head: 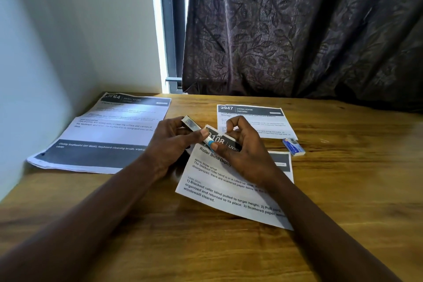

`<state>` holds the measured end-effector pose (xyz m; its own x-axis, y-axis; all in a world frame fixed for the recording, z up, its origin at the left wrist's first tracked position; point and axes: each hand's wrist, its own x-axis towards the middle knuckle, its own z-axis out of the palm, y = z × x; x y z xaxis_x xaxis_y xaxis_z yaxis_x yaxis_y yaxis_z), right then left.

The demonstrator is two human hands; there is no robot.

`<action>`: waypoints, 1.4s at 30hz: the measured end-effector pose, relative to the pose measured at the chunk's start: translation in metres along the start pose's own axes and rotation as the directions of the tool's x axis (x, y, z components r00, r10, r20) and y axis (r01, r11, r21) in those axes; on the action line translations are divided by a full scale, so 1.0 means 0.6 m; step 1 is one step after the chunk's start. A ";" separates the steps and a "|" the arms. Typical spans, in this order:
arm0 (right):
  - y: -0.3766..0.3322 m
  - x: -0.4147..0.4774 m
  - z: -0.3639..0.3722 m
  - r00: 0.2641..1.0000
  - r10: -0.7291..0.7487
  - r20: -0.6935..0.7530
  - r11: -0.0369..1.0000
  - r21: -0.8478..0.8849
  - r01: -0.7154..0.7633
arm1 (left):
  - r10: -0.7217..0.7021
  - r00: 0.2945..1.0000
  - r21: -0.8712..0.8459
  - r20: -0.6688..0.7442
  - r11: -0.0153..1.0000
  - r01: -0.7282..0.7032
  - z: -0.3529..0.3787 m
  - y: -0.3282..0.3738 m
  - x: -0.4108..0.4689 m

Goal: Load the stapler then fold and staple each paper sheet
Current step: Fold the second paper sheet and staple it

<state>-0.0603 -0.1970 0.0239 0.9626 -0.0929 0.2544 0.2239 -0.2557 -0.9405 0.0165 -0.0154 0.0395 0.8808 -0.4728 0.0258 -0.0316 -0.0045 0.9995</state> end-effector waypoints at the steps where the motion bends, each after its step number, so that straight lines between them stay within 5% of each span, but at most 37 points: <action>1: 0.000 -0.001 0.001 1.000 -0.004 0.003 1.000 -0.002 0.004 | 0.000 1.000 0.017 -0.001 1.000 0.000 -0.001 0.001 0.000; 7: 0.010 0.001 0.002 0.999 -0.046 -0.013 0.989 -0.140 0.044 | -0.026 1.000 0.017 0.017 1.000 0.025 -0.001 0.005 -0.005; 12: 0.014 0.000 0.001 0.997 -0.071 -0.014 0.986 -0.154 0.068 | 0.049 0.990 -0.104 -0.135 0.992 -0.064 0.000 0.003 -0.007; 16: 0.022 0.005 -0.004 0.989 -0.139 -0.051 0.973 -0.195 0.126 | 0.259 0.915 0.190 -0.309 0.960 -0.208 -0.016 -0.006 0.007; 18: 0.024 0.007 -0.006 0.980 -0.176 -0.093 0.967 -0.202 0.155 | 0.400 0.885 0.584 -0.239 0.787 -0.198 -0.029 -0.011 0.012; 20: 0.027 0.009 -0.011 0.970 -0.201 -0.139 0.966 -0.194 0.173 | 0.401 0.910 0.863 -0.110 0.492 -0.112 -0.032 -0.013 0.008; 22: 0.030 0.011 -0.017 0.962 -0.206 -0.177 0.969 -0.172 0.176 | 0.307 0.951 0.952 -0.028 0.298 -0.068 -0.029 -0.014 0.005; 26: 0.032 0.013 -0.025 0.964 -0.134 -0.229 0.991 -0.037 0.128 | 0.278 0.956 0.987 0.094 0.099 -0.126 -0.016 -0.004 -0.007; 28: 0.029 0.012 -0.026 0.960 -0.141 -0.243 0.989 -0.067 0.129 | 0.415 0.897 0.960 0.153 0.153 -0.235 -0.011 -0.001 -0.011; 30: 0.024 0.010 -0.031 0.941 -0.205 -0.269 0.970 -0.180 0.160 | 0.538 0.837 0.857 0.098 0.382 -0.346 -0.007 0.006 -0.017; 33: 0.017 0.007 -0.038 0.899 -0.325 -0.294 0.889 -0.419 0.185 | 0.432 0.900 0.621 0.058 0.691 -0.371 0.011 0.019 -0.033; 36: 0.006 0.002 -0.042 0.865 -0.408 -0.291 0.812 -0.548 0.198 | 0.237 0.961 0.566 0.142 0.777 -0.275 0.029 0.019 -0.046; 40: 0.007 0.000 -0.076 0.804 -0.510 -0.304 0.673 -0.724 0.153 | 0.231 0.968 0.523 0.097 0.816 -0.247 0.017 0.027 -0.045; 42: 0.008 -0.002 -0.112 0.766 -0.489 -0.417 0.682 -0.730 0.038 | 0.253 0.967 0.498 0.022 0.836 -0.230 0.002 0.042 -0.040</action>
<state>-0.0703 -0.2626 0.0341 0.5643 -0.3475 0.7488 0.0778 -0.8807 -0.4673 -0.0061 -0.0055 0.0643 0.8334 -0.4778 0.2777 -0.4646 -0.3336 0.8203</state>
